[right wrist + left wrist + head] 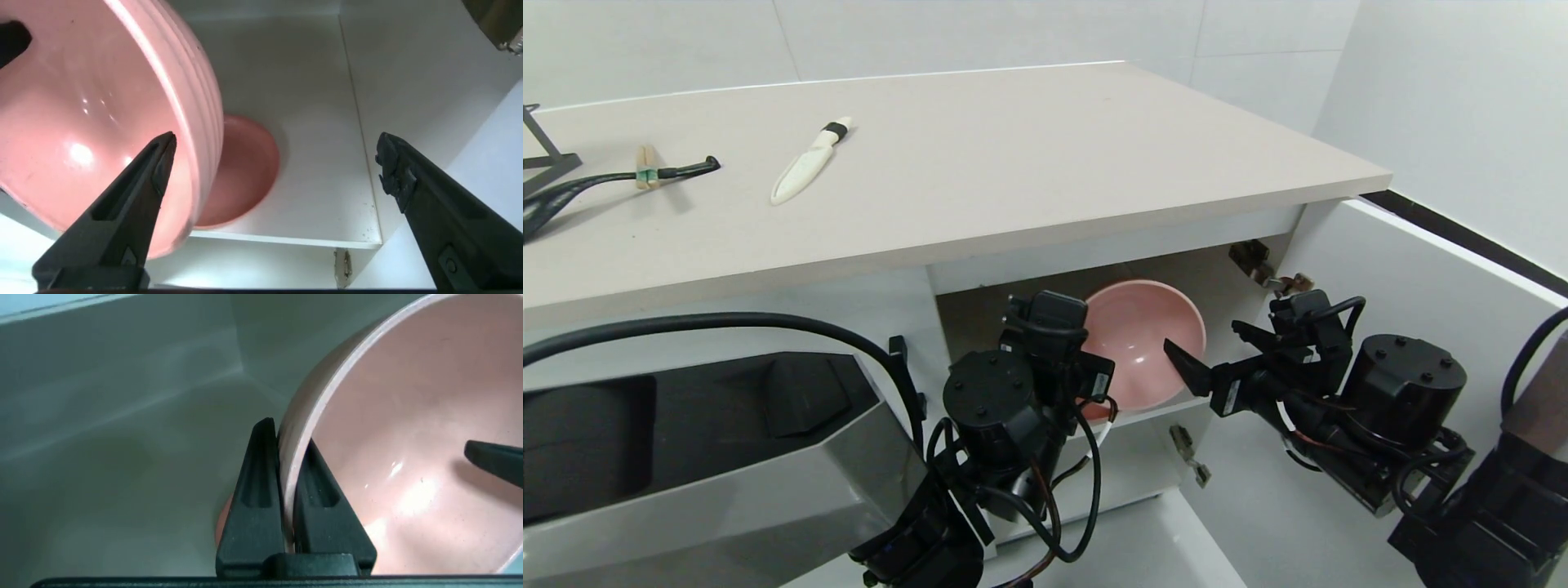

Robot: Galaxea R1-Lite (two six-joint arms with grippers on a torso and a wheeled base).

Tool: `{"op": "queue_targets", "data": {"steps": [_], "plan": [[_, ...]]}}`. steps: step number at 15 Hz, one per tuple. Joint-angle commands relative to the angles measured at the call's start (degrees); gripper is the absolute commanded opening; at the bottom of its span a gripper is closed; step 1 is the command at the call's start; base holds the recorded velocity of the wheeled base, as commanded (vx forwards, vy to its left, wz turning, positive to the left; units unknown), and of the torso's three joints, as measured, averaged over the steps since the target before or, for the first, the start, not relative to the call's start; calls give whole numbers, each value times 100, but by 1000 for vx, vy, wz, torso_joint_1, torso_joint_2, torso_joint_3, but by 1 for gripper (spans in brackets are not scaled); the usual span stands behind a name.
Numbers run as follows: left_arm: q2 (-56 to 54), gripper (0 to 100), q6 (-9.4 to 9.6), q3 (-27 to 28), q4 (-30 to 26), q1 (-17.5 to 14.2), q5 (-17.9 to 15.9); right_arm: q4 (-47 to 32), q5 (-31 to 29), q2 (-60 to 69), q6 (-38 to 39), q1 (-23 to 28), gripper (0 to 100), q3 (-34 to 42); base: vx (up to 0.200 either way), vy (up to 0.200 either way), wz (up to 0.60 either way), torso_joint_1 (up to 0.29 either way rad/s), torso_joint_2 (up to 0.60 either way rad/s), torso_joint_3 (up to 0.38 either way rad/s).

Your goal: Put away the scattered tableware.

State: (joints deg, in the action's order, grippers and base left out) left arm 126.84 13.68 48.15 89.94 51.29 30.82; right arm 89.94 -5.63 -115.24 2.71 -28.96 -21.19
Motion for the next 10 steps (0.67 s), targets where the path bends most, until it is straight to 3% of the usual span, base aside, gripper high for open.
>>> {"op": "queue_targets", "data": {"steps": [1, 4, 5, 10], "plan": [[-19, 0, -14, 27, 6, -5, 3, 6, 1, 1, 2, -4, 100, 1, 0, 0, 0, 0, 0, 0], [-19, 0, -23, 54, 6, 13, 3, 6, 1, 1, 2, -4, 100, 1, 0, 0, 0, 0, 0, 0], [-19, 0, -41, 54, 6, 13, 3, 6, 1, 10, 2, -4, 0, 1, 0, 0, 0, 0, 0, 0], [-2, 0, -41, 54, 6, 22, 3, 6, 1, 89, 2, -65, 0, -61, 0, 0, 0, 0, 0, 0]]}}
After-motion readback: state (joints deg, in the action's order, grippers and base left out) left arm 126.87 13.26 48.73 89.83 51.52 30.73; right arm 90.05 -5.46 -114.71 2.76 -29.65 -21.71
